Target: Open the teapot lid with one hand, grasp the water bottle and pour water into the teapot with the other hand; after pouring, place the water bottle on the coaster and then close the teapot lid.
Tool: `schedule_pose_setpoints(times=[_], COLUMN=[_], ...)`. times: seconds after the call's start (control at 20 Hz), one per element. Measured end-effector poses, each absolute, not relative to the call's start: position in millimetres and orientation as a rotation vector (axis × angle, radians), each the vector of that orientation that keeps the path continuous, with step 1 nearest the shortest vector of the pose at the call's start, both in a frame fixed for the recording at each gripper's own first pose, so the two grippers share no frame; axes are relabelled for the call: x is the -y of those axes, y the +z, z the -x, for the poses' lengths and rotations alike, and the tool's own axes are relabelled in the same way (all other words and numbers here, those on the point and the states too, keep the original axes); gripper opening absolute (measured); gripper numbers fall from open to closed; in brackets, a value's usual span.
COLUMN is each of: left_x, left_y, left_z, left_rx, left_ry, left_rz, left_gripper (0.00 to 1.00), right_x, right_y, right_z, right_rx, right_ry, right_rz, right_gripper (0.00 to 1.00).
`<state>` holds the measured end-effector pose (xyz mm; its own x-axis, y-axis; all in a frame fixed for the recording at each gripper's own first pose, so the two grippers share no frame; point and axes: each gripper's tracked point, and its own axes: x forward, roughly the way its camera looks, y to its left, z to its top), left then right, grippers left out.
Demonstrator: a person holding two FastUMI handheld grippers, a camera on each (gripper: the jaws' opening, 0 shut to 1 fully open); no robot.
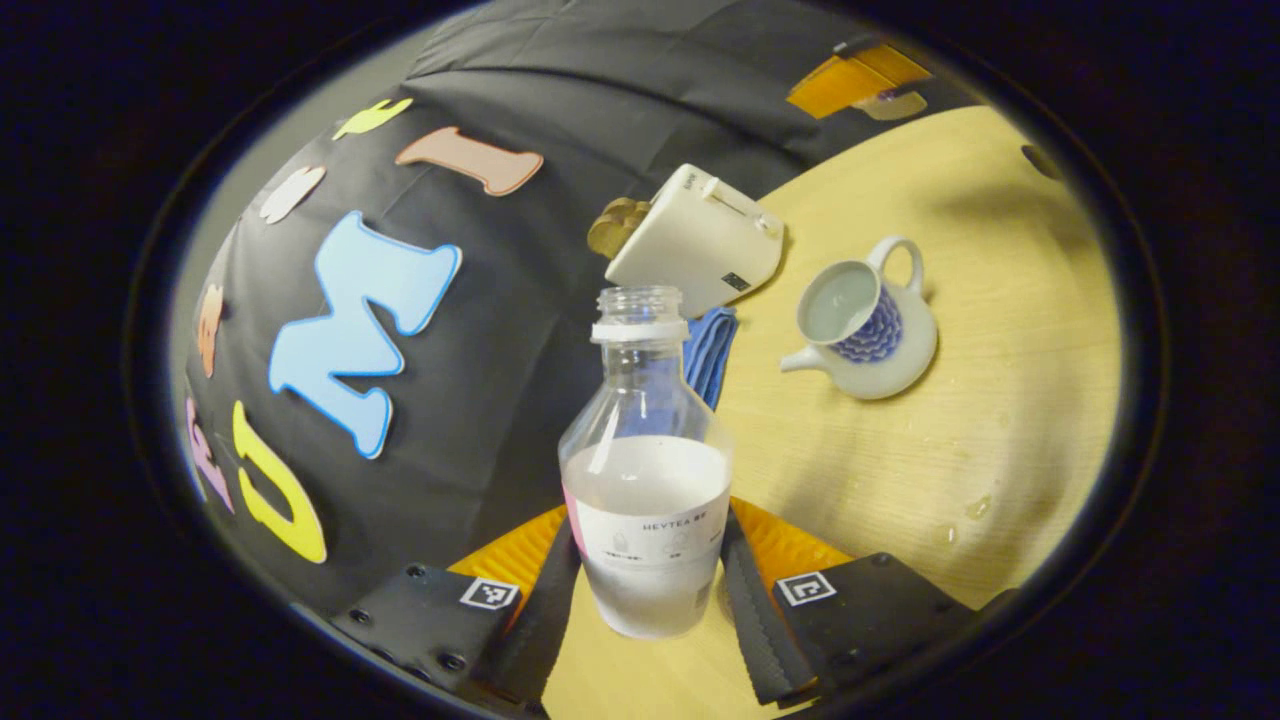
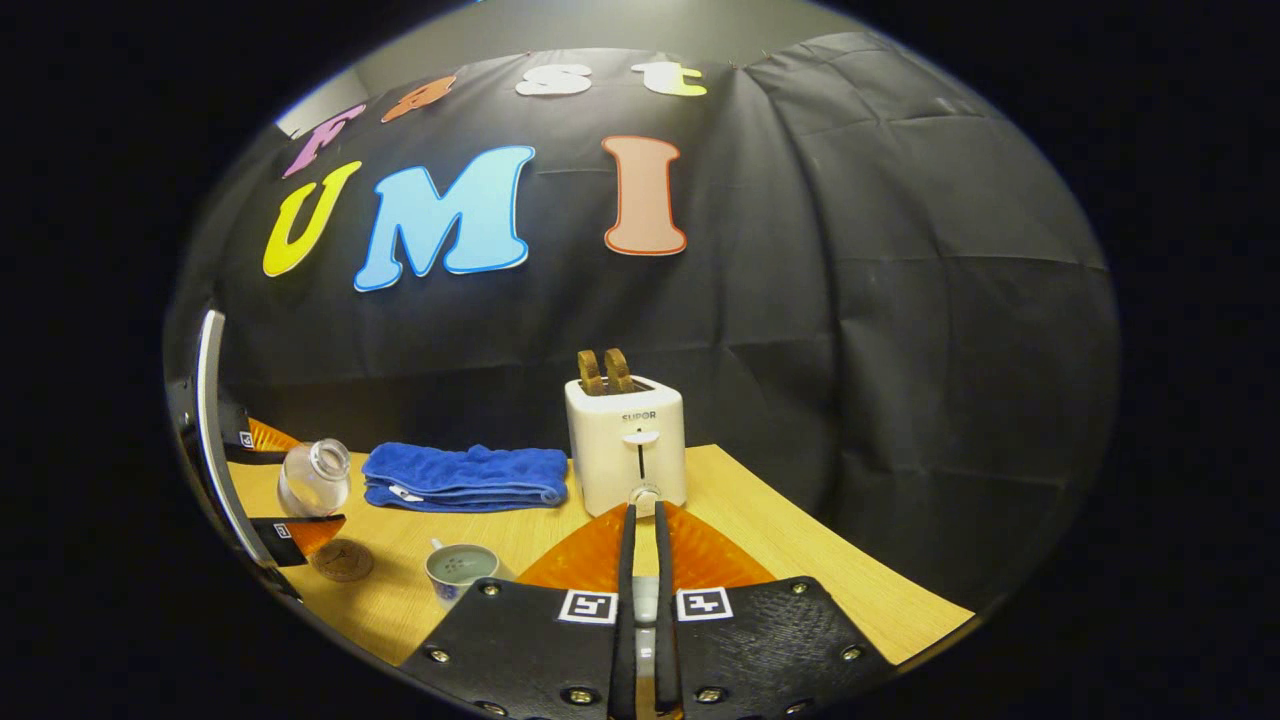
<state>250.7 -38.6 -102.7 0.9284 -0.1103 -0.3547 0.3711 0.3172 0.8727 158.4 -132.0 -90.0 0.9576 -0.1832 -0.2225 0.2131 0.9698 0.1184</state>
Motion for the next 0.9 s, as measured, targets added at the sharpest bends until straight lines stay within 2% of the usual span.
schedule_pose_setpoints(times=[0.2,0.9], left_x=[54.8,99.2], left_y=[-107.2,-139.7], left_z=[-257.8,-220.5], left_rx=[-0.229,-0.265], left_ry=[-0.335,-0.404], left_rz=[-1.389,-1.844], left_gripper=[0.84,0.84], right_x=[135.4,132.9], right_y=[-85.5,-80.0], right_z=[-155.3,-154.7], right_rx=[-0.197,-0.182], right_ry=[-0.207,-0.197], right_rz=[-0.161,-0.187], right_gripper=[0.07,0.07])
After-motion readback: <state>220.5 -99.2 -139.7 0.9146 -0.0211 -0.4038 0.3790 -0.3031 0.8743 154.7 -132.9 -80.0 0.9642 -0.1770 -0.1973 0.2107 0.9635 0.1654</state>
